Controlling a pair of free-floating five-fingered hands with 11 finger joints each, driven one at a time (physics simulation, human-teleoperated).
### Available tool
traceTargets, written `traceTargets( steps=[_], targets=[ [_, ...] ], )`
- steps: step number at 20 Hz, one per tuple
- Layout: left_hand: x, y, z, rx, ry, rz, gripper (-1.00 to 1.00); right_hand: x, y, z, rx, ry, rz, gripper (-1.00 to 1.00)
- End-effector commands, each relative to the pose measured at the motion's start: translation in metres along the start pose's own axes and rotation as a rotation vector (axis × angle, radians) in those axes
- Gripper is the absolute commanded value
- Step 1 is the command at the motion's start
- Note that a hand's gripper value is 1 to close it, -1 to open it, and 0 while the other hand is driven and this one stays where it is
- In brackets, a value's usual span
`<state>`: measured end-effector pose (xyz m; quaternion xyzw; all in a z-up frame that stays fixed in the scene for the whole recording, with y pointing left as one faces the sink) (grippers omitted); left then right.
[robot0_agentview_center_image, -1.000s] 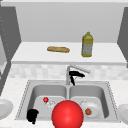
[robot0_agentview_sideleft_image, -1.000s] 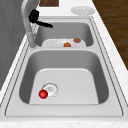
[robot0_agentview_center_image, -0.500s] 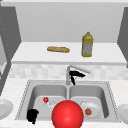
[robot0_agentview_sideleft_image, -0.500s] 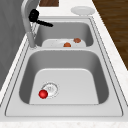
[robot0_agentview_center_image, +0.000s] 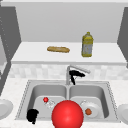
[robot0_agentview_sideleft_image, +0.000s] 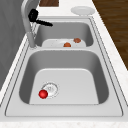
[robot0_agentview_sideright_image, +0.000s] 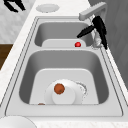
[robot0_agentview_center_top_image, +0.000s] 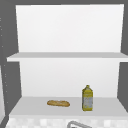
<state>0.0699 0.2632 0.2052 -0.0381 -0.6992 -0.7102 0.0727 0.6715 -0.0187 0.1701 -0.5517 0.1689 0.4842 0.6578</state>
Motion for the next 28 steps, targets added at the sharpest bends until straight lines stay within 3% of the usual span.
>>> traceTargets(
  steps=[1,8,11,12,13,28],
  targets=[
    [0.000,0.000,0.000,0.000,0.000,0.000,0.00,-0.007,-0.017,0.005,-0.025,-0.094,0.004,-1.00],
    [0.000,0.000,0.000,0.000,0.000,0.000,0.00,-0.013,-0.015,0.004,-0.023,-0.155,-0.010,-1.00],
    [0.000,0.000,0.000,0.000,0.000,0.000,0.00,-0.017,-0.016,0.005,-0.013,-0.208,0.008,-1.00],
    [0.000,0.000,0.000,0.000,0.000,0.000,0.00,-0.021,-0.015,0.006,-0.021,-0.216,-0.016,-1.00],
    [0.000,0.000,0.000,0.000,0.000,0.000,0.00,-0.020,-0.016,0.005,-0.013,-0.246,0.001,-1.00],
    [0.000,0.000,0.000,0.000,0.000,0.000,0.00,-0.011,-0.011,-0.009,0.033,-0.522,-0.028,-1.00]
  ],
)
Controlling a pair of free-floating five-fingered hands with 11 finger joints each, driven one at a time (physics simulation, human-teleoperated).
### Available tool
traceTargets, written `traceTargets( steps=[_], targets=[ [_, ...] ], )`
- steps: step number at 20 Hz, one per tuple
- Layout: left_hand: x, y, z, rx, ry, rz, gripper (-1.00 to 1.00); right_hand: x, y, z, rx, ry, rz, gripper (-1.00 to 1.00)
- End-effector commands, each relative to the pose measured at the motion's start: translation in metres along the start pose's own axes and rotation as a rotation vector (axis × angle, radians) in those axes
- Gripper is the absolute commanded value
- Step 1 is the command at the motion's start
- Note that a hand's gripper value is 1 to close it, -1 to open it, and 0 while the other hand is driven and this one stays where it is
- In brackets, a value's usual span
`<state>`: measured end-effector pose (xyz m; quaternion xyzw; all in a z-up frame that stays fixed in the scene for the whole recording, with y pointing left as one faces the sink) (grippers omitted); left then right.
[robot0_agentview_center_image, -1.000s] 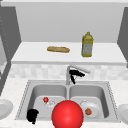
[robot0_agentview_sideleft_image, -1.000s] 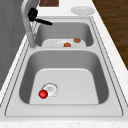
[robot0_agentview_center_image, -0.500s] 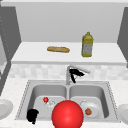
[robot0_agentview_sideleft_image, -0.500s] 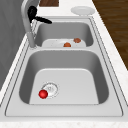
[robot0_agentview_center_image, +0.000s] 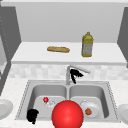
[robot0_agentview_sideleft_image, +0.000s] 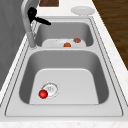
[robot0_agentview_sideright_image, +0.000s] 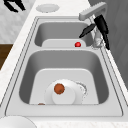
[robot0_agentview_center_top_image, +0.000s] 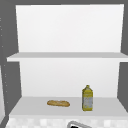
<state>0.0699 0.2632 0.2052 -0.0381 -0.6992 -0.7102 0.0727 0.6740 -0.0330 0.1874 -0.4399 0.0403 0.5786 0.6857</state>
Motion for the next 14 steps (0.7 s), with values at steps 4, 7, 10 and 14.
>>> traceTargets(
  steps=[4,7,10,14],
  targets=[
    [0.000,0.000,0.000,0.000,0.000,0.000,0.00,0.003,-0.003,-0.009,0.018,-0.175,-0.016,-1.00],
    [0.000,0.000,0.000,0.000,0.000,0.000,0.00,0.004,-0.004,-0.013,0.020,-0.239,-0.020,-1.00],
    [0.000,0.000,0.000,0.000,0.000,0.000,0.00,0.006,-0.007,-0.016,0.020,-0.315,-0.027,-1.00],
    [0.000,0.000,0.000,0.000,0.000,0.000,0.00,0.005,-0.007,-0.022,0.006,-0.430,-0.013,1.00]
  ],
)
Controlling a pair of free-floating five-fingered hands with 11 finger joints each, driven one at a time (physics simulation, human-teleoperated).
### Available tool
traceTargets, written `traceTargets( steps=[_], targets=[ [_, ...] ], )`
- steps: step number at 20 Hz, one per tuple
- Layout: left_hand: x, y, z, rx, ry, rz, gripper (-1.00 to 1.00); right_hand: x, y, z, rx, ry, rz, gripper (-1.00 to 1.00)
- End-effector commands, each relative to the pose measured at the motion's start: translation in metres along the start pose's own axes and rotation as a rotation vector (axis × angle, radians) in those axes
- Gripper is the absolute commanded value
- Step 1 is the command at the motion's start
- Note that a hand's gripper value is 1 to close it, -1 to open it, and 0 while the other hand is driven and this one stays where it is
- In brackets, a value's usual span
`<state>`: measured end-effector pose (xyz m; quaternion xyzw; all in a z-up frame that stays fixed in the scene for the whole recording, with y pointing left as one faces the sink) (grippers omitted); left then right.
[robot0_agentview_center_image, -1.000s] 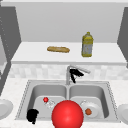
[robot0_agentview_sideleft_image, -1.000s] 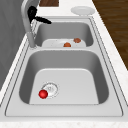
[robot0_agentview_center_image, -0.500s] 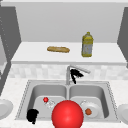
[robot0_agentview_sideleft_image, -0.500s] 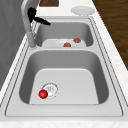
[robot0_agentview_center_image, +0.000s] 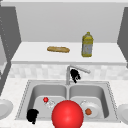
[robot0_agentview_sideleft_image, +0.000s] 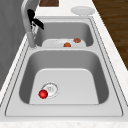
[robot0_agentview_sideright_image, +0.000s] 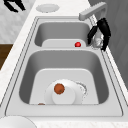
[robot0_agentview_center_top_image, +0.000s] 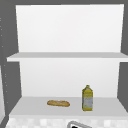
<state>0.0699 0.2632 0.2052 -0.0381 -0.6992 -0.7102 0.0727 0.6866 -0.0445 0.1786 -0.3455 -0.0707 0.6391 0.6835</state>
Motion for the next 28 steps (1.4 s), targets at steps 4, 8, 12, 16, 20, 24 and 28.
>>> traceTargets(
  steps=[4,8,12,16,20,24,28],
  targets=[
    [0.000,0.000,0.000,0.000,0.000,0.000,0.00,-0.001,-0.004,-0.008,-0.059,-0.137,-0.050,1.00],
    [0.000,0.000,0.000,0.000,0.000,0.000,0.00,-0.008,-0.009,-0.014,-0.101,-0.136,-0.093,1.00],
    [0.000,0.000,0.000,0.000,0.000,0.000,0.00,-0.013,-0.005,-0.015,-0.139,-0.105,-0.097,1.00],
    [0.000,0.000,0.000,0.000,0.000,0.000,0.00,0.009,-0.001,-0.005,-0.160,-0.032,-0.081,1.00],
    [0.000,0.000,0.000,0.000,0.000,0.000,0.00,0.029,0.000,-0.002,-0.174,0.092,-0.103,1.00],
    [0.000,0.000,0.000,0.000,0.000,0.000,0.00,0.035,0.000,-0.002,-0.187,0.137,-0.121,1.00],
    [0.000,0.000,0.000,0.000,0.000,0.000,0.00,0.037,0.000,-0.002,-0.189,0.152,-0.136,1.00]
  ],
)
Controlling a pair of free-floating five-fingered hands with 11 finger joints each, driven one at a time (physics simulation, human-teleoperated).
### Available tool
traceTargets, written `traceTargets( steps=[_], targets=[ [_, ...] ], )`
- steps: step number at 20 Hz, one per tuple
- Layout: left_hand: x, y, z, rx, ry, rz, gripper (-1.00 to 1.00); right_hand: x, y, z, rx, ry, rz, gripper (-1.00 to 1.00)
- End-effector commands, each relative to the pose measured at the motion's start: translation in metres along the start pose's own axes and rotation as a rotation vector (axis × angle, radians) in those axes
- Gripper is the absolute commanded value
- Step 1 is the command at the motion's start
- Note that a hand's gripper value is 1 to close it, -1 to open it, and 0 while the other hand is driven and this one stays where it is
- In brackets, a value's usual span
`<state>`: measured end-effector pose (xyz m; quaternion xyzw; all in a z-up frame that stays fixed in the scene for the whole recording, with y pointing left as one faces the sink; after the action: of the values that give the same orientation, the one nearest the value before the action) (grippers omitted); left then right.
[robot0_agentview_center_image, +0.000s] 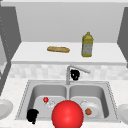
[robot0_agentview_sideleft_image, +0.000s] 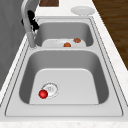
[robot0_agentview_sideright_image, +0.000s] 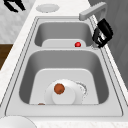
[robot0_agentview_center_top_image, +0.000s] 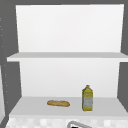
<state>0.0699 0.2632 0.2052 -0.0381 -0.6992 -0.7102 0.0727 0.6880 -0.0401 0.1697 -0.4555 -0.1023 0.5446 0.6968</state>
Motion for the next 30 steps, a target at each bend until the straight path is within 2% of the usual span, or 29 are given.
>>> traceTargets(
  steps=[1,12,30],
  targets=[
    [0.0000,0.0000,0.0000,0.000,0.000,0.000,0.00,0.0299,0.0008,0.0100,0.005,-0.007,0.011,1.00],
    [0.0000,0.0000,0.0000,0.000,0.000,0.000,0.00,0.0294,0.0049,0.0144,-0.020,0.048,-0.033,1.00],
    [0.0000,0.0000,0.0000,0.000,0.000,0.000,0.00,0.0307,0.0077,0.0156,-0.042,0.103,-0.087,1.00]
  ],
)
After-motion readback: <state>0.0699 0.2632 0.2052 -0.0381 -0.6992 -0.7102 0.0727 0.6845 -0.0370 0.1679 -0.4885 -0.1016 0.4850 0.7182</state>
